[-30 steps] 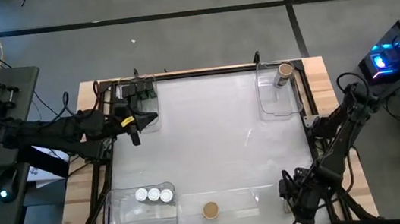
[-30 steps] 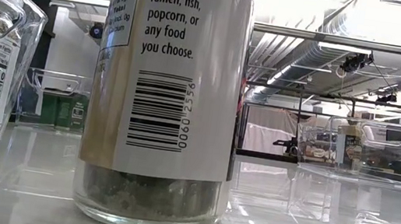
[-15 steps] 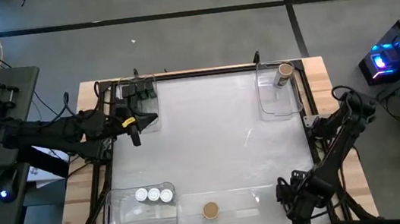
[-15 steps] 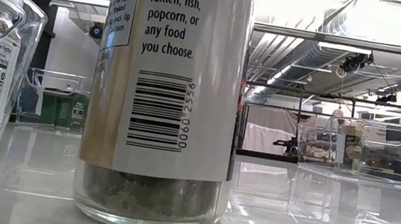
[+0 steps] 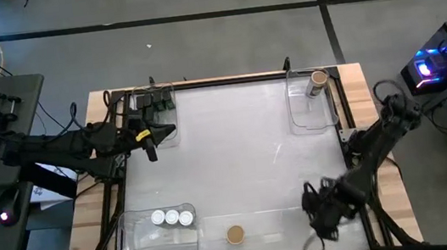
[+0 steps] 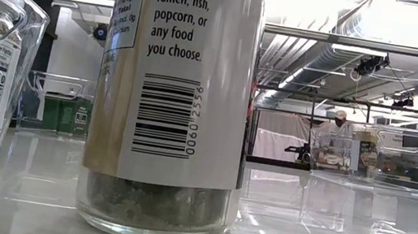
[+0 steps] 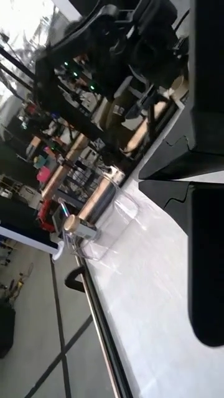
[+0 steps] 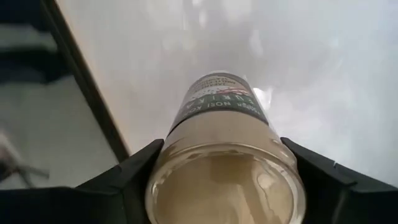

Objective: Sort spices by type
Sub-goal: Put the bottom right golden seasoning bottle into the top right transparent bin

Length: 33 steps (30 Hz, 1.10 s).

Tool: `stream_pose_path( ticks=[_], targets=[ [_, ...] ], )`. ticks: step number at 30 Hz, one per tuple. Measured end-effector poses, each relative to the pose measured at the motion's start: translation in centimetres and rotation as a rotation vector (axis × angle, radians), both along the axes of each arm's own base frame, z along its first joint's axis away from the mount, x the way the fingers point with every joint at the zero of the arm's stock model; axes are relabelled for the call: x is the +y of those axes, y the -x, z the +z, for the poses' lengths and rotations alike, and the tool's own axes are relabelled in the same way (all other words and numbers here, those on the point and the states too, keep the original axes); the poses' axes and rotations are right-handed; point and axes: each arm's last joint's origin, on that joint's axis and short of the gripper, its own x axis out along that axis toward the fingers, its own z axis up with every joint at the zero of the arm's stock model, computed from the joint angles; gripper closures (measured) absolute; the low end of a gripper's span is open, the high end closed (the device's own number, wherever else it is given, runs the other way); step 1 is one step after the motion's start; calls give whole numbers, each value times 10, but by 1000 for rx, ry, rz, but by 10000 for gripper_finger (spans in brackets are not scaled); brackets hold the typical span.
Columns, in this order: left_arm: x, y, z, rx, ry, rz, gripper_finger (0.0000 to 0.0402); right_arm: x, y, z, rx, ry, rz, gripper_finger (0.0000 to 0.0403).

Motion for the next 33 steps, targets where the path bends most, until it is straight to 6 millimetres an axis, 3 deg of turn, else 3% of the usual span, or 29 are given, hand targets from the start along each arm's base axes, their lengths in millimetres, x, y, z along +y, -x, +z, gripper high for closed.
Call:
stream_pose_path(
  ticks=[5,9,13,17,23,27,33],
  targets=[
    [0,-1,5,-51,-14,-3,401,-57,-25,50,-139,191,-98,132],
    [0,-1,12,-117,-18,-3,402,-120,-44,85,-180,396,-259,132],
    [0,-2,16,-139,-57,-12,402,-192,-51,104,-102,514,-425,132],
    [0,-2,16,-133,-74,-15,401,-264,-47,105,-10,499,-536,132],
    [0,-2,15,-140,-51,-10,402,-352,-19,106,6,529,-703,132],
    [0,-2,15,-145,-38,18,402,-391,2,98,-8,484,-779,132],
    [2,-2,15,-148,-22,101,401,-417,19,63,-1,420,-842,132]
  ],
)
